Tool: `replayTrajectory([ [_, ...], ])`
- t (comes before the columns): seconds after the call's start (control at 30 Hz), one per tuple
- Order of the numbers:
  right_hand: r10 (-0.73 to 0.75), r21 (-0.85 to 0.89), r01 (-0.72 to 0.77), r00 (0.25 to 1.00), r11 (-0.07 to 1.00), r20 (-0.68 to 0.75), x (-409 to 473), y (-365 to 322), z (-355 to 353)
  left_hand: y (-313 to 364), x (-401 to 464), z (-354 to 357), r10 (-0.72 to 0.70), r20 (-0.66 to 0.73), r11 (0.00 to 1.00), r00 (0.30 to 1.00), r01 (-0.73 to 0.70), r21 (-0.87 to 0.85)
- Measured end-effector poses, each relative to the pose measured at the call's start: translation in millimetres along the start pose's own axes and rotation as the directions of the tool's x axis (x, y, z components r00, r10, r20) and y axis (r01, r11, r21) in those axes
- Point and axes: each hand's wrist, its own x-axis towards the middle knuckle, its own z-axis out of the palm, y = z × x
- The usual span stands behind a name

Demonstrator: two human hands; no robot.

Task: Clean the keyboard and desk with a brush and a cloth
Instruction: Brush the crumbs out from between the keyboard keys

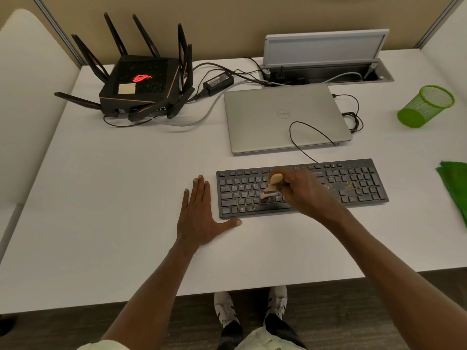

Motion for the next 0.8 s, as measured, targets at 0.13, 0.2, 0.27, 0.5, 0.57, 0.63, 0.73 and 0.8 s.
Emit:
replayTrajectory([
  [0.13, 0.034, -0.154, -0.034, 0.999, 0.988, 0.002, -2.4, 3.5, -8.7, -0.5, 0.0, 0.4, 0.000, -0.002, 1.000, 1.000, 0.000, 0.002],
  [0.2, 0.037, -0.151, -0.046, 0.997, 0.987, -0.064, -0.2, -3.0, -11.2, -0.4, 0.5, 1.1, 0.001, -0.008, 1.000, 1.000, -0.001, 0.003],
  [0.27, 0.096, -0.072, -0.111, 0.977, 0.991, -0.189, 6.4, -10.0, -10.5, -0.5, 0.6, 1.4, 0.004, -0.015, 1.000, 1.000, -0.004, 0.004],
  [0.5, 0.385, 0.082, -0.376, 0.892, 0.923, -0.237, 13.0, -7.7, 13.9, -0.2, 0.4, 2.0, -0.001, -0.012, 1.000, 1.000, 0.001, 0.007],
  [0.57, 0.391, 0.041, -0.390, 0.900, 0.920, -0.193, 10.0, -6.9, 13.9, -0.7, 0.7, 2.0, -0.005, -0.006, 1.000, 1.000, 0.006, 0.016],
  [0.63, 0.391, 0.011, -0.398, 0.897, 0.917, -0.208, 12.0, -7.4, 7.5, -0.7, 0.9, 2.4, -0.002, -0.006, 1.000, 1.000, 0.002, 0.018],
  [0.73, 0.385, 0.070, -0.381, 0.882, 0.922, -0.273, 23.4, -10.1, 3.2, -1.1, 0.6, 2.7, 0.001, -0.024, 1.000, 1.000, -0.001, 0.009],
  [0.8, 0.383, 0.094, -0.371, 0.886, 0.924, -0.262, 27.7, -10.7, 8.0, -1.3, 0.3, 2.1, 0.000, -0.024, 1.000, 1.000, 0.000, 0.008],
])
